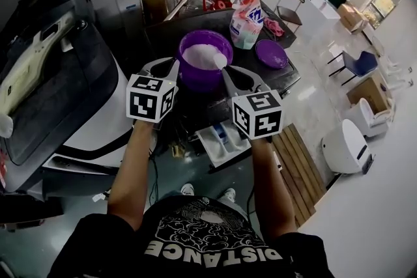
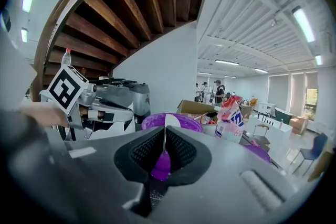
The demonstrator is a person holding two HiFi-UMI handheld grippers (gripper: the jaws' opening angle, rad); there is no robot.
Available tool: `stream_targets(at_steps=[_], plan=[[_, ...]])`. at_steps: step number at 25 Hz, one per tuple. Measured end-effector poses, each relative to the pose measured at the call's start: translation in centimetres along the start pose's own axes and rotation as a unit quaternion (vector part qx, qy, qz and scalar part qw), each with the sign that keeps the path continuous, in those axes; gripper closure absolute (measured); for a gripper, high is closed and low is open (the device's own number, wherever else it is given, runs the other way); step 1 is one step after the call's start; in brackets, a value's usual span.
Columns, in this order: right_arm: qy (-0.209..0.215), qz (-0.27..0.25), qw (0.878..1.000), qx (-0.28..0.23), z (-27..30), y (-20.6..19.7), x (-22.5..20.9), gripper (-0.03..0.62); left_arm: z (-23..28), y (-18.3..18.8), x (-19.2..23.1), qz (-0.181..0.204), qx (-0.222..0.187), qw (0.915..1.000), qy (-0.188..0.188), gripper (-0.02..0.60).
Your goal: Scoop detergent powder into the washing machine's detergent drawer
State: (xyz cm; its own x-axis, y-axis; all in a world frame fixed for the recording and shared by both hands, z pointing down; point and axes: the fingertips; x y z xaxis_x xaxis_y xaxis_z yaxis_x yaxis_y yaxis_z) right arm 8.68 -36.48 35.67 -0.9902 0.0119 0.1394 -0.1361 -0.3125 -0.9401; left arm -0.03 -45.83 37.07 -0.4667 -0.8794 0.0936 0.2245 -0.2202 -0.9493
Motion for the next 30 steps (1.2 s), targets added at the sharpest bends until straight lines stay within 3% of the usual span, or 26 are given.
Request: stream_targets(at_steps=[8,16,24,30], plan=[[0.031,-0.025,0.999,-0.008,1.7,0.6,-1.5,0.561,0.9,-0.1,0.9,-0.003,0.000,0.9995,0.032,0.581],[0.108,-0.062,0.992,-0.013,3.9,0.7,-4.1,0.562,2.2,-0.4,1.5,-0.025,0.001,0.9940,0.107,0.581],[0.205,-0.116,0.972,-0.010,5.8,1.0,-5.4,0.560,2.1,-0.3,0.5,-0.030,0.008,0.9823,0.185,0.581],[0.258,-0.144,0.955,-0.001,7.2,1.3,-4.9,0.562,1.3,-0.4,0.0,-0.043,0.007,0.9738,0.223,0.581]])
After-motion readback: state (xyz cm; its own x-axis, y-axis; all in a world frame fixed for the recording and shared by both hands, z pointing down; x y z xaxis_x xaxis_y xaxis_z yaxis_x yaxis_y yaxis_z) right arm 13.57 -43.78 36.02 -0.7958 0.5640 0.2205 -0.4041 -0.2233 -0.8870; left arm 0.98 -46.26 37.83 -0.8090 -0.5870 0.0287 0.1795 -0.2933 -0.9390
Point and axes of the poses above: the fingertips, and each gripper's own axes: z forward along the fingers, x to its left, y out of its top, and after that the axes turned 4 degrees about -z, right-handed
